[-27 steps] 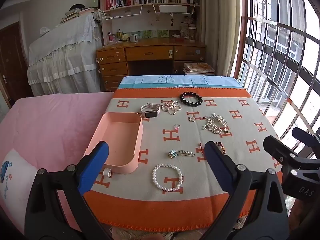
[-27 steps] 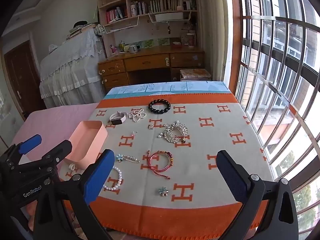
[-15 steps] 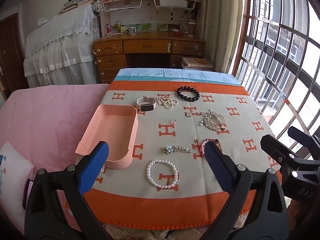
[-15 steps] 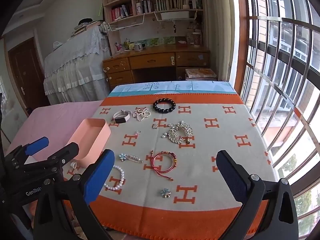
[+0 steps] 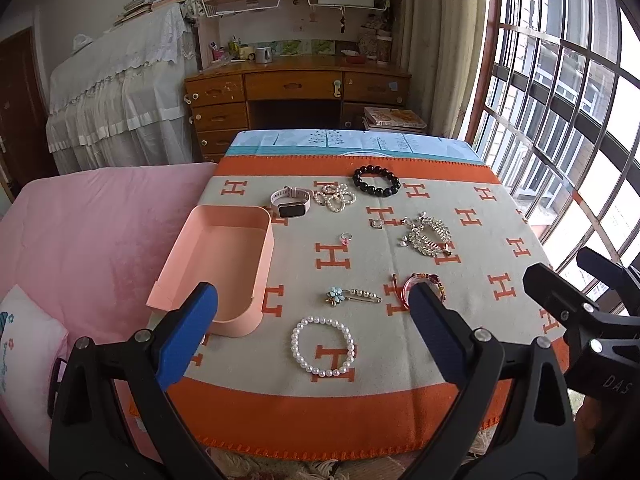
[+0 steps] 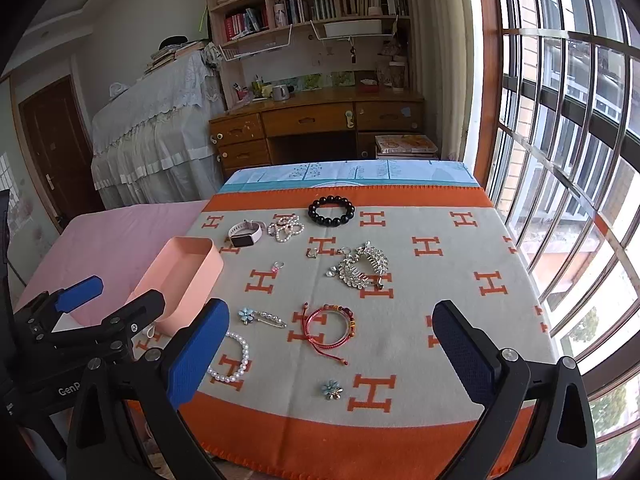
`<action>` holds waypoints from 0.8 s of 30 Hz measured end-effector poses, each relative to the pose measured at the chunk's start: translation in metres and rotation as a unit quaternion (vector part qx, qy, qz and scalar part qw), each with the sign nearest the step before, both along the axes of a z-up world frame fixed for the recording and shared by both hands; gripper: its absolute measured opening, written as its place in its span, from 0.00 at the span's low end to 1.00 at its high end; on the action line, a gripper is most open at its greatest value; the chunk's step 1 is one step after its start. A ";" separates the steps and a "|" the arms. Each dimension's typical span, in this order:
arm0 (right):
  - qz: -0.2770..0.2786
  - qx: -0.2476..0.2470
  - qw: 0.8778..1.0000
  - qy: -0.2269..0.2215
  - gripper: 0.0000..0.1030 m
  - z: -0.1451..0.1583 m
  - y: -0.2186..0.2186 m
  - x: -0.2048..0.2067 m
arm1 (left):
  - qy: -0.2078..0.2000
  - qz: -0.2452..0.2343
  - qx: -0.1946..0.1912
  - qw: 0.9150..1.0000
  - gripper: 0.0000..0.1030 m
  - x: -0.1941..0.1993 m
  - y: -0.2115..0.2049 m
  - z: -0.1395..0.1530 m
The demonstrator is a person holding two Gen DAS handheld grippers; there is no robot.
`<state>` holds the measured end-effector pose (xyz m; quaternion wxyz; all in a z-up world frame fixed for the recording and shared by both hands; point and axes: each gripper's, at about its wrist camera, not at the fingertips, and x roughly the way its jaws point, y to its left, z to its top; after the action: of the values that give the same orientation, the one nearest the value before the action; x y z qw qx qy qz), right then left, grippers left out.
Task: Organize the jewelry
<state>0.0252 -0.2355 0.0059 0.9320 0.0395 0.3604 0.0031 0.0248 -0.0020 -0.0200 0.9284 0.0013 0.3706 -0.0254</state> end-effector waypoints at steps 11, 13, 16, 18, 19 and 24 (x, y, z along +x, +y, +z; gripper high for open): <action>0.000 0.003 1.000 0.002 1.00 0.000 -0.001 0.001 | 0.006 0.000 -0.003 1.000 0.93 0.005 0.000 -0.001; 0.001 0.004 1.000 0.004 1.00 -0.002 -0.003 0.003 | 0.006 0.001 -0.003 1.000 0.93 0.005 0.001 -0.002; 0.002 0.004 1.000 0.006 1.00 -0.004 -0.003 0.006 | 0.010 0.003 -0.004 1.000 0.93 0.008 0.002 -0.004; 0.003 0.004 1.000 0.007 1.00 -0.004 -0.002 0.006 | 0.009 0.002 -0.004 1.000 0.93 0.008 0.001 -0.005; 0.003 0.004 1.000 0.008 1.00 -0.006 -0.002 0.007 | 0.010 0.002 -0.004 1.000 0.93 0.008 0.001 -0.005; 0.004 0.005 1.000 0.008 1.00 -0.008 -0.002 0.008 | 0.009 0.002 -0.004 1.000 0.93 0.008 0.002 -0.006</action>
<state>0.0333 -0.2375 -0.0020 0.9290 0.0426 0.3675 0.0078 0.0328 -0.0004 -0.0262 0.9249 -0.0034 0.3793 -0.0251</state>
